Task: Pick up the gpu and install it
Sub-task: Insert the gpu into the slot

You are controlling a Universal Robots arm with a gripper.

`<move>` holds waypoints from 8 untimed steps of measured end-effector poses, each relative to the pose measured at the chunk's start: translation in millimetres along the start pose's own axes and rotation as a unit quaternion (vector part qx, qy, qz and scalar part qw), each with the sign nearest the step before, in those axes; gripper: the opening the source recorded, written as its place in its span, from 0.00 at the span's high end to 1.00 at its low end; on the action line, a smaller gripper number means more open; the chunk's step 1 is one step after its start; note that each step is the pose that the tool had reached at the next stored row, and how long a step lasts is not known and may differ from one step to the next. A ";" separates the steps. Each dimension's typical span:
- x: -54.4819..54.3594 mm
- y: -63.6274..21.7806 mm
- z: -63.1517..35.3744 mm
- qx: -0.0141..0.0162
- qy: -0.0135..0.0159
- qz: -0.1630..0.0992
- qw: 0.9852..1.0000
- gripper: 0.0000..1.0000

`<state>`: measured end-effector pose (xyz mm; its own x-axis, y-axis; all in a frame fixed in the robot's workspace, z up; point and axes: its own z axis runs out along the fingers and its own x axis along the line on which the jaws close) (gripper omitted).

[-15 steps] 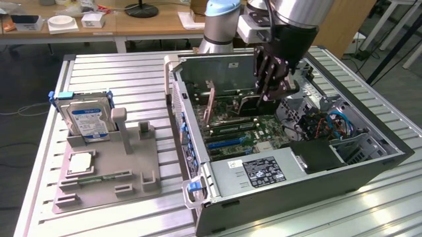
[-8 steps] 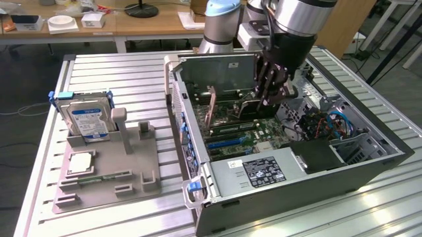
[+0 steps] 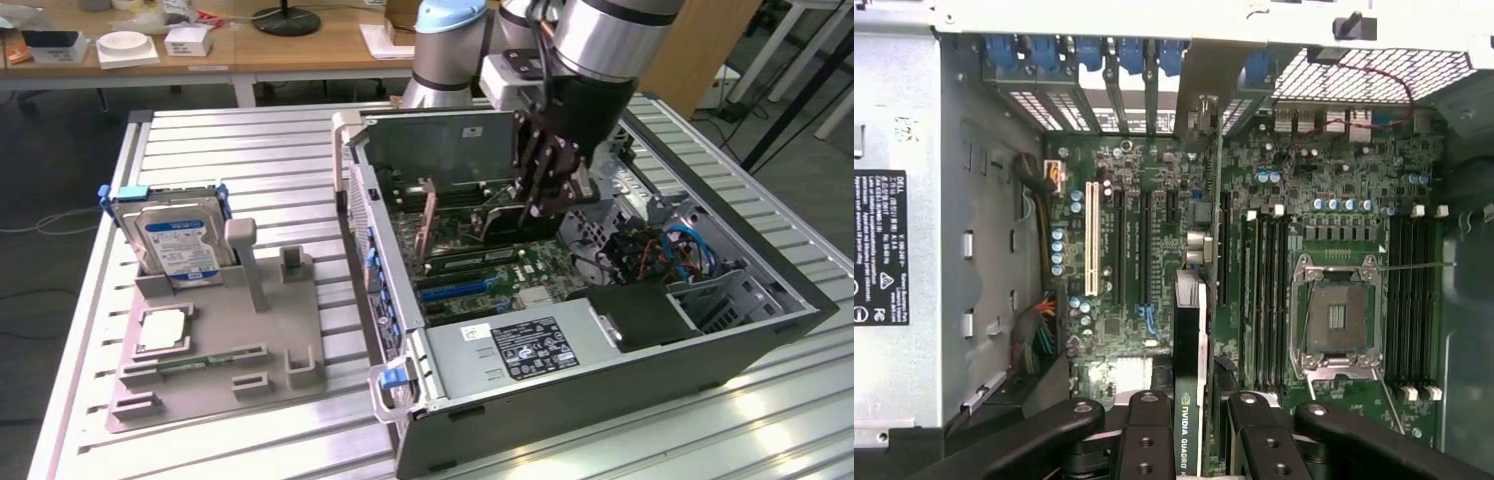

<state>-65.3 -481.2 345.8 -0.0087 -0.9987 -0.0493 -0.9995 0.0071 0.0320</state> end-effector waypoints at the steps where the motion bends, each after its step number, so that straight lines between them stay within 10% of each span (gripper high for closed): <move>1: 0.1 -0.1 1.8 0.000 0.000 0.000 1.000 0.74; 8: 0.5 -0.1 8.3 0.001 -0.004 0.000 1.000 0.74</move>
<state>-65.4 -481.2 337.5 -0.0089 -0.9983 -0.0569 -0.9995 0.0071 0.0307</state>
